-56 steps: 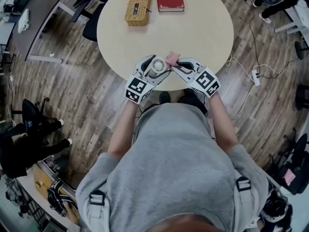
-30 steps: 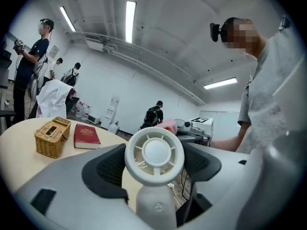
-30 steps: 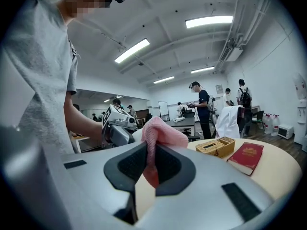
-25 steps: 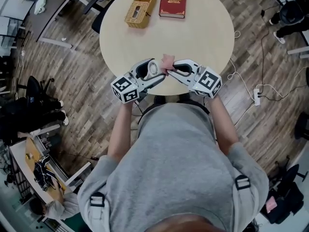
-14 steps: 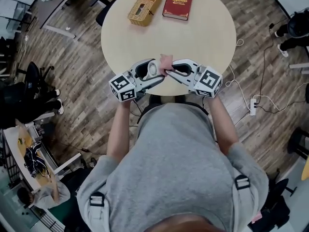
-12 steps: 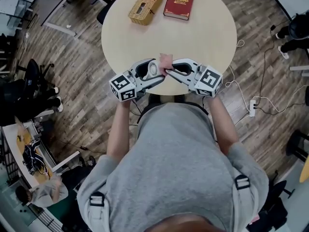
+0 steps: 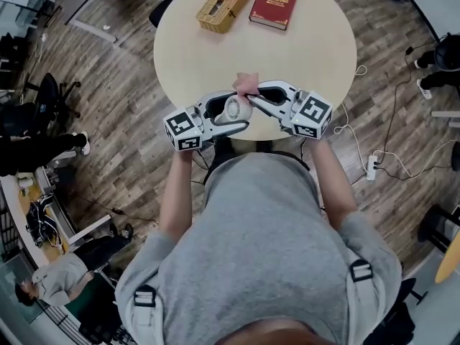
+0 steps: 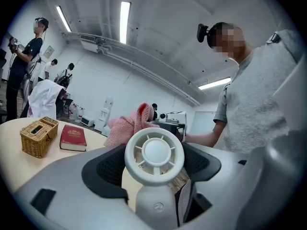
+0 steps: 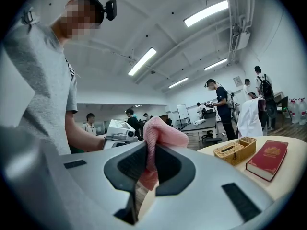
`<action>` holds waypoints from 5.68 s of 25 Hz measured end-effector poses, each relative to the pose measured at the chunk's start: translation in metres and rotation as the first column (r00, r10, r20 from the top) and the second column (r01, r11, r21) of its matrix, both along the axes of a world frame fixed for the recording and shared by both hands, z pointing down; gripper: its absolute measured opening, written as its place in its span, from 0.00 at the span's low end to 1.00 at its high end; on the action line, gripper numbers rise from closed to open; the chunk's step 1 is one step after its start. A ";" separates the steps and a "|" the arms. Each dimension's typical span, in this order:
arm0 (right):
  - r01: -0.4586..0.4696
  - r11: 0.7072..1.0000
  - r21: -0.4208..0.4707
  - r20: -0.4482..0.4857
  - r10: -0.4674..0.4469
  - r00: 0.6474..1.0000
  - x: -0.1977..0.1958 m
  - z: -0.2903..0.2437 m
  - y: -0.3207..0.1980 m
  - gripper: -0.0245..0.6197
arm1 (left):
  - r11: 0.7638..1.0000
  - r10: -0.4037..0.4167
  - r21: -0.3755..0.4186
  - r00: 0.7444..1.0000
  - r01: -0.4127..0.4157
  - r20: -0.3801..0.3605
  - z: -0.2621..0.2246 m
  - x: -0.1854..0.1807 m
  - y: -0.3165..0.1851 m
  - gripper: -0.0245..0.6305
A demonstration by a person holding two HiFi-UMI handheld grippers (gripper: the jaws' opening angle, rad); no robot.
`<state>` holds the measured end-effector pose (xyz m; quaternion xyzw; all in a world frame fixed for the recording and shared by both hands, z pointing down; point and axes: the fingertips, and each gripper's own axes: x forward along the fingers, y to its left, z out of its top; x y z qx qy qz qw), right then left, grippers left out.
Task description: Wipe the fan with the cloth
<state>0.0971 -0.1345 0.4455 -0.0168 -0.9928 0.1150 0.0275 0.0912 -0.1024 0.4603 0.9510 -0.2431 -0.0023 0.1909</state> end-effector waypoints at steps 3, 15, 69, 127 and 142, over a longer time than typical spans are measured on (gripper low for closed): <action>0.002 1.000 -0.022 0.007 -0.002 1.000 -0.003 0.003 0.000 0.10 | 1.000 -0.006 -0.002 1.000 0.006 -0.027 -0.004 -0.006 0.001 0.61; 0.084 0.996 -0.003 -0.017 -0.084 0.996 -0.053 -0.017 0.013 0.10 | 0.991 0.131 0.008 0.985 -0.132 0.111 0.006 -0.028 0.005 0.60; -0.057 0.987 0.153 0.088 0.044 0.995 -0.118 -0.068 0.019 0.10 | 0.990 0.114 0.033 0.634 -0.138 -0.765 -0.105 -0.150 -0.013 0.60; -0.205 0.964 0.168 -0.080 0.220 0.972 -0.278 -0.005 0.107 0.10 | 0.960 -0.277 -0.139 0.749 0.243 -0.602 -0.044 -0.286 -0.012 0.60; -0.172 0.965 0.197 -0.164 0.205 0.965 -0.257 0.022 0.107 0.10 | 0.985 -0.162 -0.101 0.561 0.139 -0.812 -0.079 -0.314 -0.010 0.60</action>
